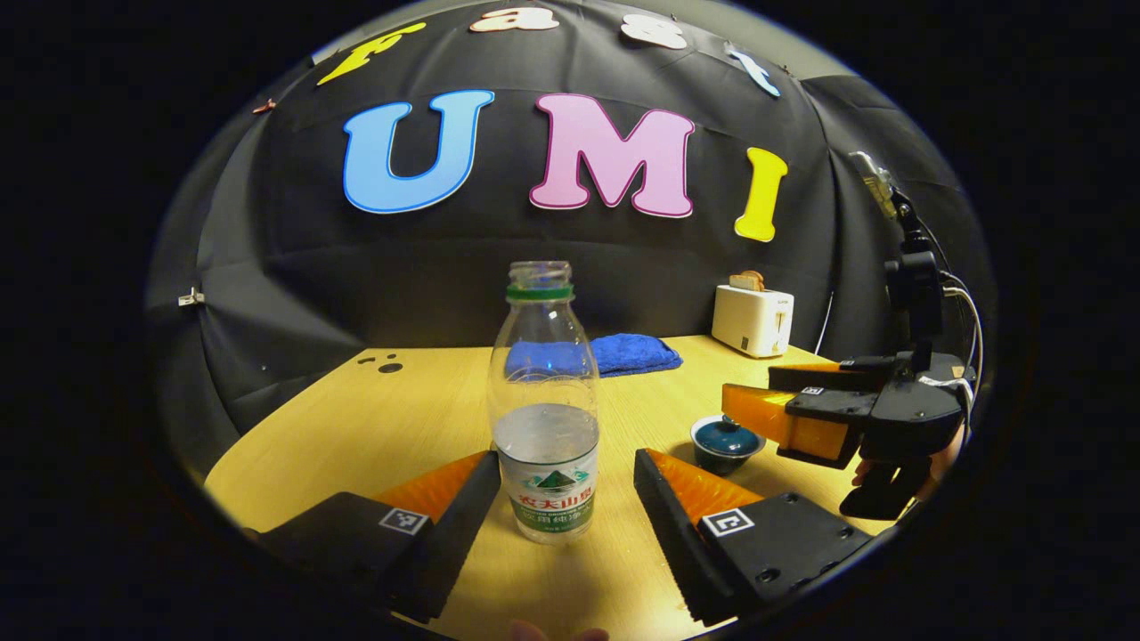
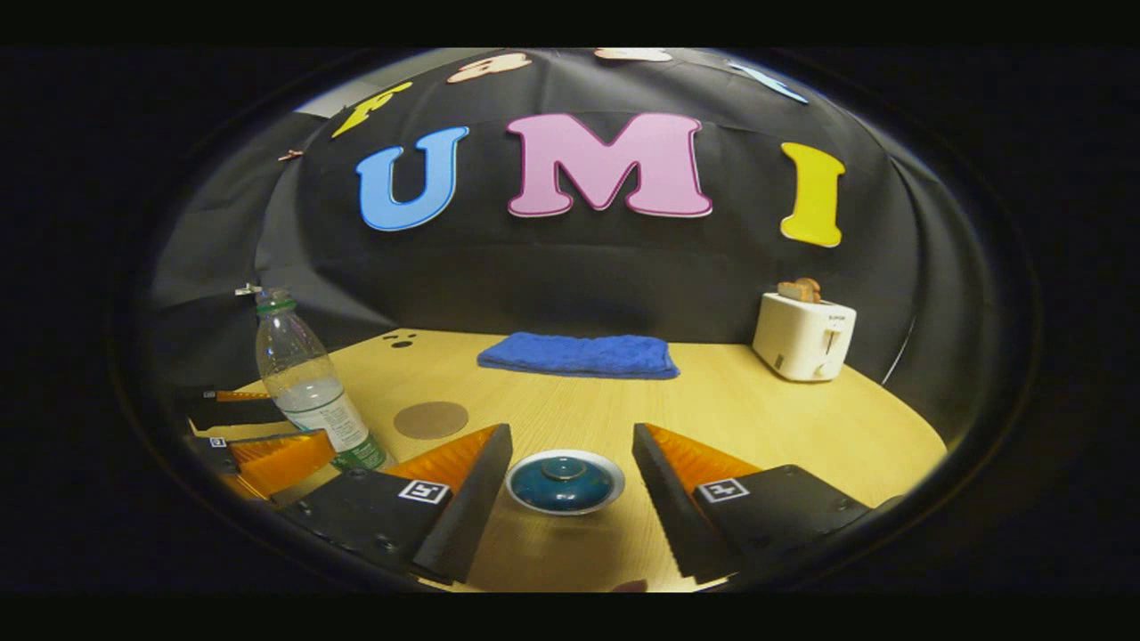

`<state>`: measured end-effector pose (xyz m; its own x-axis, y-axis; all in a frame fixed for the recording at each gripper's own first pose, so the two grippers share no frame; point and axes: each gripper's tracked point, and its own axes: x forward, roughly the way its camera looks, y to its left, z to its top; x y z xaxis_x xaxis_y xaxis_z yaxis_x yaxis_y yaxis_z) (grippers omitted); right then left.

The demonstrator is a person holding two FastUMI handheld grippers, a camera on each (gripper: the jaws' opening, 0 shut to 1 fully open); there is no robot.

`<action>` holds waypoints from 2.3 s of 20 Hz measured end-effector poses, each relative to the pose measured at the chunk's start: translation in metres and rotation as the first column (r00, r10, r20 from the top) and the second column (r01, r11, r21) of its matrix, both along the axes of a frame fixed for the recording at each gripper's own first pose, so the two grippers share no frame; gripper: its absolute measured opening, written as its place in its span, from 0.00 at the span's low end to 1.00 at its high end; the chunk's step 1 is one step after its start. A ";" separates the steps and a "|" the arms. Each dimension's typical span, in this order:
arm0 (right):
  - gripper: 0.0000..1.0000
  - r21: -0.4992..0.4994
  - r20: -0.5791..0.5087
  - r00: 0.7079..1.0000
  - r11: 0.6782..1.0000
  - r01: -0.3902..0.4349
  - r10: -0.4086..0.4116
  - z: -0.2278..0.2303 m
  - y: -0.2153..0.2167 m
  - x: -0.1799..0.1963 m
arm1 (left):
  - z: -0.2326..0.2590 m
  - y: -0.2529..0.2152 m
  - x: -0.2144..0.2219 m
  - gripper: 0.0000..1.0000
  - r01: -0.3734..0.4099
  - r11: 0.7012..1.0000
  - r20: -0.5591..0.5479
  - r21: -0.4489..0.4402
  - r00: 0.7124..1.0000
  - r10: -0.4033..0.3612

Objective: Open the teacup lid with one hand, grasp the water bottle and pour water into the teacup with the other hand; after pouring, place the water bottle on the coaster and then close the teacup lid.

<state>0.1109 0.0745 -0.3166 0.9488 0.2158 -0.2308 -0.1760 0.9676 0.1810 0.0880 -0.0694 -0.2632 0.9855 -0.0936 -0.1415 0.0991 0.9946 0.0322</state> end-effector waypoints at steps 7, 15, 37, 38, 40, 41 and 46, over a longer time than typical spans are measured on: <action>0.54 0.039 -0.069 0.998 0.999 -0.009 0.012 -0.028 0.005 0.004 | -0.011 0.004 0.017 0.96 -0.024 1.000 -0.006 0.002 1.000 0.024; 0.33 0.031 -0.056 0.998 0.999 -0.027 0.028 -0.029 0.009 0.006 | -0.018 0.005 0.026 0.95 -0.030 0.999 -0.004 0.012 1.000 0.030; 0.31 0.028 -0.001 0.988 0.988 0.154 -0.154 -0.008 -0.108 0.001 | -0.022 0.006 0.044 0.81 -0.085 0.995 0.015 0.049 0.996 0.084; 0.31 0.028 -0.001 0.988 0.988 0.154 -0.154 -0.009 -0.110 0.001 | -0.023 0.005 0.043 0.80 -0.085 0.994 0.013 0.064 0.996 0.084; 0.31 0.030 0.002 0.988 0.988 0.152 -0.152 -0.010 -0.113 0.003 | -0.022 0.009 0.043 0.78 -0.103 0.986 0.000 0.130 0.995 0.104; 0.31 0.031 0.003 0.989 0.988 0.150 -0.151 -0.012 -0.114 0.005 | -0.022 0.014 0.043 0.80 -0.120 0.974 -0.009 0.191 0.992 0.124; 0.31 0.013 0.010 0.989 0.989 0.146 -0.146 -0.015 -0.124 0.007 | -0.012 0.041 0.056 0.76 -0.169 0.797 -0.010 0.579 0.977 0.214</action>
